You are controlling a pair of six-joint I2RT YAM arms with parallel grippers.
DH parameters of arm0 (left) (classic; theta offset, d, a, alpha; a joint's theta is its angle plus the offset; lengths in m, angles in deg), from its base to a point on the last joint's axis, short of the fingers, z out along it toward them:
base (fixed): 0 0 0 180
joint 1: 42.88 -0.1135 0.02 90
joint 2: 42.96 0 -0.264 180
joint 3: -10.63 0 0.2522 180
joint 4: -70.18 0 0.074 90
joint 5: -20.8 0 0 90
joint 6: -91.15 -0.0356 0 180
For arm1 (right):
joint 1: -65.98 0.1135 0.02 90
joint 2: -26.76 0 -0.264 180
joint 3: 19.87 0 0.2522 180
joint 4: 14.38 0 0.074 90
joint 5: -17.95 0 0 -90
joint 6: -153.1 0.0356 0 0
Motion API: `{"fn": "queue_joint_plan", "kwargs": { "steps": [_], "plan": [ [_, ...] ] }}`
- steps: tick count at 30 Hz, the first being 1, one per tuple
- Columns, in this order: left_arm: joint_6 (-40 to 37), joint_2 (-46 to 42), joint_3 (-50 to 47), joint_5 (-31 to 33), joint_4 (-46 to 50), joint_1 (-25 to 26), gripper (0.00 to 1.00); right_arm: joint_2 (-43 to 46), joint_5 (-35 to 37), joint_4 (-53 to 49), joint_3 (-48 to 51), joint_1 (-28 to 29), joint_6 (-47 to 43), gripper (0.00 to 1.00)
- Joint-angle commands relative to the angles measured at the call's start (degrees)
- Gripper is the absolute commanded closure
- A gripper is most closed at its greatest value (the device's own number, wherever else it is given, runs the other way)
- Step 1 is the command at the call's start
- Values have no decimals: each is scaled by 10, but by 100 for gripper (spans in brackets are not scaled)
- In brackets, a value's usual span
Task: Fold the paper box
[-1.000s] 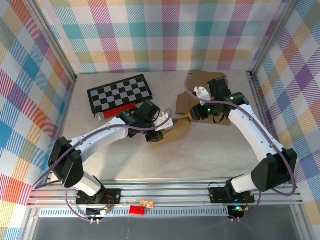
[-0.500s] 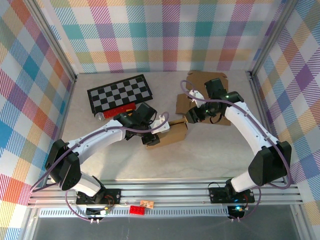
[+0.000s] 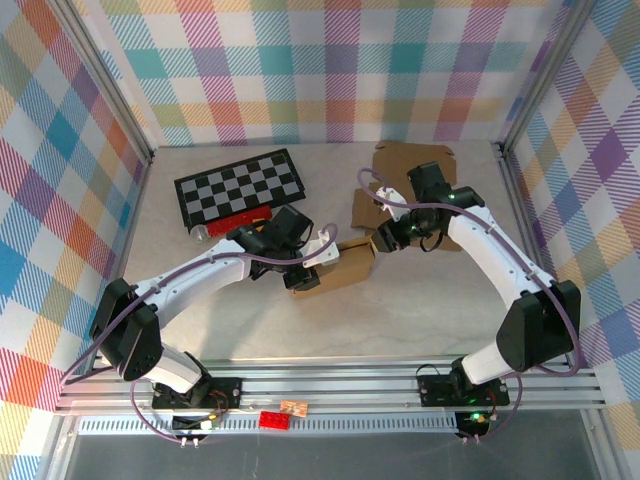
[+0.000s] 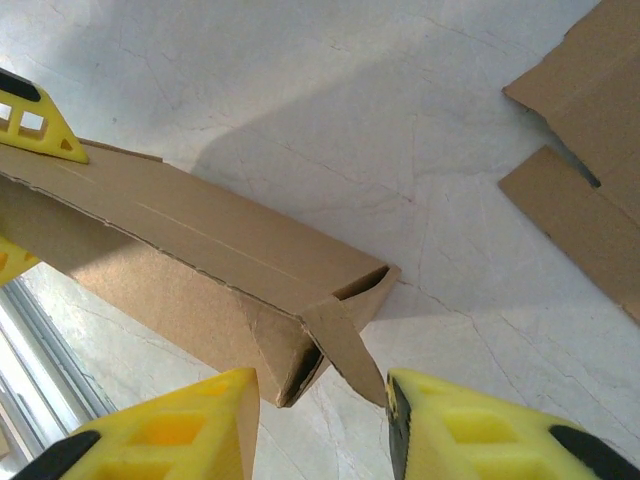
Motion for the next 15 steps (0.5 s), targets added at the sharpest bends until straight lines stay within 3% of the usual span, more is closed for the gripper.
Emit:
{"fn": "queue_joint_plan", "kwargs": {
  "steps": [1,8,15],
  "plan": [
    [-3,-2,11,-11,11,-9,53,-11,-5,-1,-17,8,-19,63],
    [-3,0,13,-15,10,-11,54,-19,12,0,-20,13,-22,65],
    [-3,2,15,-17,10,-12,54,-28,23,-4,-33,22,-22,74]
  ]
}}
